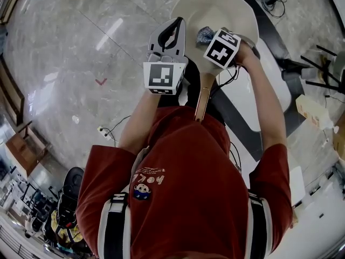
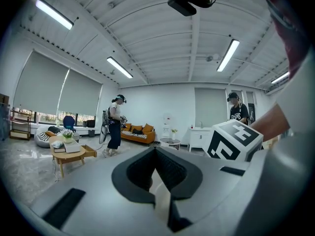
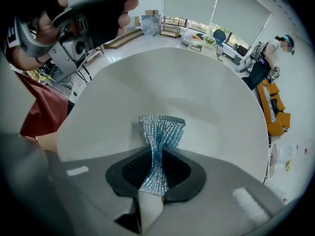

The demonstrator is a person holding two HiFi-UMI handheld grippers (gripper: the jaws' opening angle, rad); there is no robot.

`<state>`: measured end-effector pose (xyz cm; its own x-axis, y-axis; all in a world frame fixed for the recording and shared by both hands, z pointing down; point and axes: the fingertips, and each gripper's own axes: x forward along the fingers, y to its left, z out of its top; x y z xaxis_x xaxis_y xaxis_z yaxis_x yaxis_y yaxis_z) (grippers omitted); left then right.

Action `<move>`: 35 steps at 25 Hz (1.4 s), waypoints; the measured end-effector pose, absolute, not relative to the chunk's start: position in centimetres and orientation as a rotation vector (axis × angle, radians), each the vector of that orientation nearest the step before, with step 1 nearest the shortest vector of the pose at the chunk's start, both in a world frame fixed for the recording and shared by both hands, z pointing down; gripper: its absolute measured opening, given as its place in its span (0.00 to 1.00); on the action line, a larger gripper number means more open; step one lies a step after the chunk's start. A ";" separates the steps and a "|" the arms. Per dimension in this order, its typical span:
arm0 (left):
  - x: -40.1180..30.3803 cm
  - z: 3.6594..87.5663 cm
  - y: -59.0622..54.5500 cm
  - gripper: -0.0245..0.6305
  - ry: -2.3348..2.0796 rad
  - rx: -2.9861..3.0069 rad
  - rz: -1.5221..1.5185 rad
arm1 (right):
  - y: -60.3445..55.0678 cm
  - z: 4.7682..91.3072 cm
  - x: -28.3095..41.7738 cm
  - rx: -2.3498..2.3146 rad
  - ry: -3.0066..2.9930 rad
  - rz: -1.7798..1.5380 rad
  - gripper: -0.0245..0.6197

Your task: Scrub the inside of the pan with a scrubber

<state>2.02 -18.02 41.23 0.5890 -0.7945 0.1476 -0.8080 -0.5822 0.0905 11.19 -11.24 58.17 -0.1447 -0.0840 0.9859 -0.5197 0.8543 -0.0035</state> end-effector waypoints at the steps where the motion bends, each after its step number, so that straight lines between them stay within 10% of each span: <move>1: 2.0 41.3 -18.0 0.05 -1.354 2.667 0.139 | -11.6 58.2 10.9 0.473 -1.698 0.399 0.15; 35: 4.2 35.5 -17.1 0.04 -1.295 2.708 0.124 | -13.7 42.6 18.3 1.572 -2.016 0.570 0.16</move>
